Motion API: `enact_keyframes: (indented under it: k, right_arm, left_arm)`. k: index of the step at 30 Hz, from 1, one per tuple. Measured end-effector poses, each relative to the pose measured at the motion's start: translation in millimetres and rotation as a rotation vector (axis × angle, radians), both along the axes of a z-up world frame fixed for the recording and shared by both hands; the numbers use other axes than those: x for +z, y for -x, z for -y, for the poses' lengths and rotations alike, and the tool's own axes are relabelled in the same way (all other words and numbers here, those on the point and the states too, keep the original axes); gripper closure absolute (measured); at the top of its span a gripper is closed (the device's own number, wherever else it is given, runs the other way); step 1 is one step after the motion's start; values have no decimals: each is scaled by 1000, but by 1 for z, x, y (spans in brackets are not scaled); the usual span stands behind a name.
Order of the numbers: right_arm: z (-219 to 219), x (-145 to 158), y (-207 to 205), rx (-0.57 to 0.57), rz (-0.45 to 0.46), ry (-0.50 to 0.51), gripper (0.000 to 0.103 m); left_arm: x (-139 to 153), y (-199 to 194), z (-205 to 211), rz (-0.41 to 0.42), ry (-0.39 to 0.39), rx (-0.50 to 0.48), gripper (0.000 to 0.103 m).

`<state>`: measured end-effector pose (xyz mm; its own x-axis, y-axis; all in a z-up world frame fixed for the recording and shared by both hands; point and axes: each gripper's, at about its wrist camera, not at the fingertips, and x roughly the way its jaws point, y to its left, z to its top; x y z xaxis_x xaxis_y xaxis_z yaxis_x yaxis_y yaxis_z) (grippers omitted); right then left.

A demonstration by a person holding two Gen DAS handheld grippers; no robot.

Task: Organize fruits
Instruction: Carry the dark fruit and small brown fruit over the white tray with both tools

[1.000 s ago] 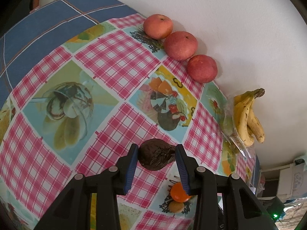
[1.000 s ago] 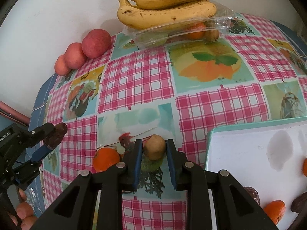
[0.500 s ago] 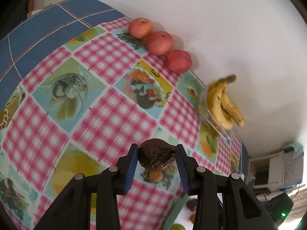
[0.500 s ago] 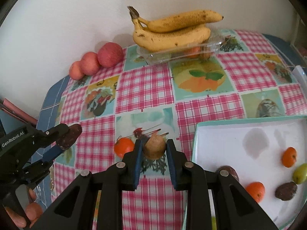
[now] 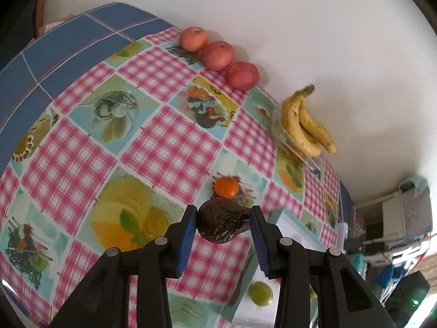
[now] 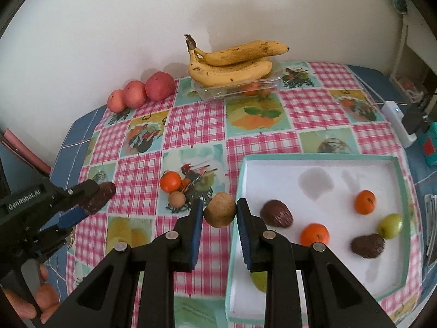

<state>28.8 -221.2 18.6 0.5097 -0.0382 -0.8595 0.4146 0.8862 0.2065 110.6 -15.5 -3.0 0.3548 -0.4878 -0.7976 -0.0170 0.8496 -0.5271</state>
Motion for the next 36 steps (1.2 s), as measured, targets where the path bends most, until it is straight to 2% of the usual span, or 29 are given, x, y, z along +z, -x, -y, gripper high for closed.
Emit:
enact_keyframes:
  k: [10, 15, 23, 36]
  right_arm:
    - [9, 0, 45, -39, -5, 4, 77]
    - [34, -4, 62, -91, -15, -11, 77]
    - [82, -7, 83, -218, -21, -38, 77]
    - [129, -16, 97, -312, -36, -36, 77]
  left_arm:
    - [-1, 36, 46, 9, -43, -151, 61]
    - [-9, 46, 77, -3, -22, -251, 61]
    - [-26, 59, 129, 1, -32, -393, 61]
    - [-52, 61, 175, -14, -55, -478, 61]
